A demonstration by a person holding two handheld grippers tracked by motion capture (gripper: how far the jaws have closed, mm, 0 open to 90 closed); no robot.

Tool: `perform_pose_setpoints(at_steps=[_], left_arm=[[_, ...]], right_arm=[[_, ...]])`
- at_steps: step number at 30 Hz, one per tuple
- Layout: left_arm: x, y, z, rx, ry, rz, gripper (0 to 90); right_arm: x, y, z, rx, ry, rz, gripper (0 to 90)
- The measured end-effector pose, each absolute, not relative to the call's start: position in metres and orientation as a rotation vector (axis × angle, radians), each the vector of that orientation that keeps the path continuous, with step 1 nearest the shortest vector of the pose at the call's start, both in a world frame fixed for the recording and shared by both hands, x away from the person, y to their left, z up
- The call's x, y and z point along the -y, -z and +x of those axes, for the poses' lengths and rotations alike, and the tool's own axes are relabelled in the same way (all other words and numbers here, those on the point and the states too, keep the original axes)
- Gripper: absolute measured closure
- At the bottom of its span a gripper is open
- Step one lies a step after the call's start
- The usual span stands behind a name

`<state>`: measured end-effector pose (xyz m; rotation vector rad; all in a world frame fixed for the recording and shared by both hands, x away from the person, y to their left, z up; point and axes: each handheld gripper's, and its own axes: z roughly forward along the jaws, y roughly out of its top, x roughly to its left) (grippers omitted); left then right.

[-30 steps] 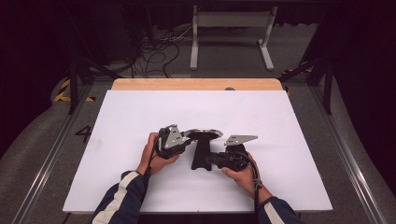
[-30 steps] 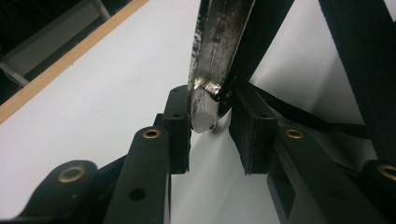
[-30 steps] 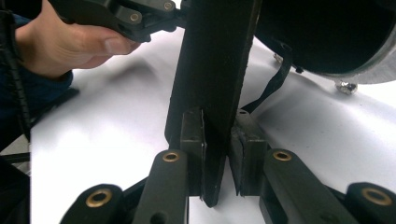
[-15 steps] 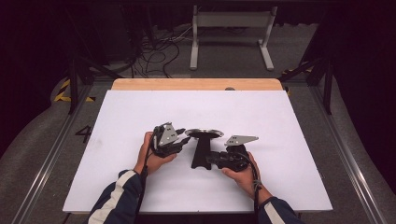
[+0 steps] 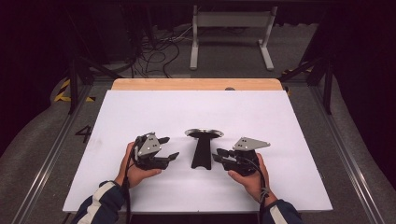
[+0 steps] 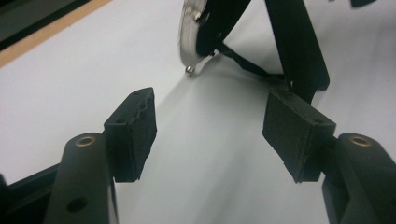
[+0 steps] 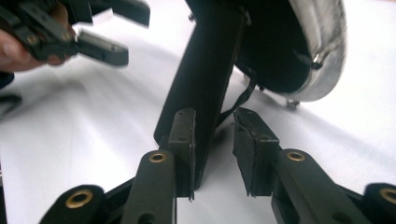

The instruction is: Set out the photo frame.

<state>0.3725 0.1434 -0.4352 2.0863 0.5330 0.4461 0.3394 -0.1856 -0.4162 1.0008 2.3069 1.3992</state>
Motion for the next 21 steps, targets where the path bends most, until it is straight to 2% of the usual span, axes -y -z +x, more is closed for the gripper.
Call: perform_pose_setpoints(at_steps=[2,5,7,10,12,17,21], left_arm=[[-0.146,0.439,0.373,-0.565,-0.444,2.089,26.7],[-0.144,0.445,0.375,-0.564,-0.438,2.122,26.7],[-0.138,0.444,0.378,-0.558,-0.477,2.126,28.1],[-0.131,0.44,0.383,-0.588,-0.472,2.105,29.5],[-0.124,0.434,0.387,-0.574,-0.466,2.071,32.2],[-0.108,0.422,0.392,-0.54,-0.476,2.031,28.8],[-0.097,0.425,0.406,-0.526,-0.463,2.058,30.4]], right_arm=[[0.184,0.415,0.336,-2.291,-1.428,0.992,73.7],[0.177,0.415,0.33,-2.278,-1.422,0.955,77.6],[0.168,0.42,0.323,-2.277,-1.4,0.889,86.1],[0.163,0.425,0.321,-2.273,-1.386,0.891,90.0],[0.157,0.429,0.32,-2.265,-1.363,0.894,90.0],[0.135,0.432,0.315,-2.236,-1.332,0.893,90.0],[0.11,0.444,0.314,-2.261,-1.267,0.876,90.0]])
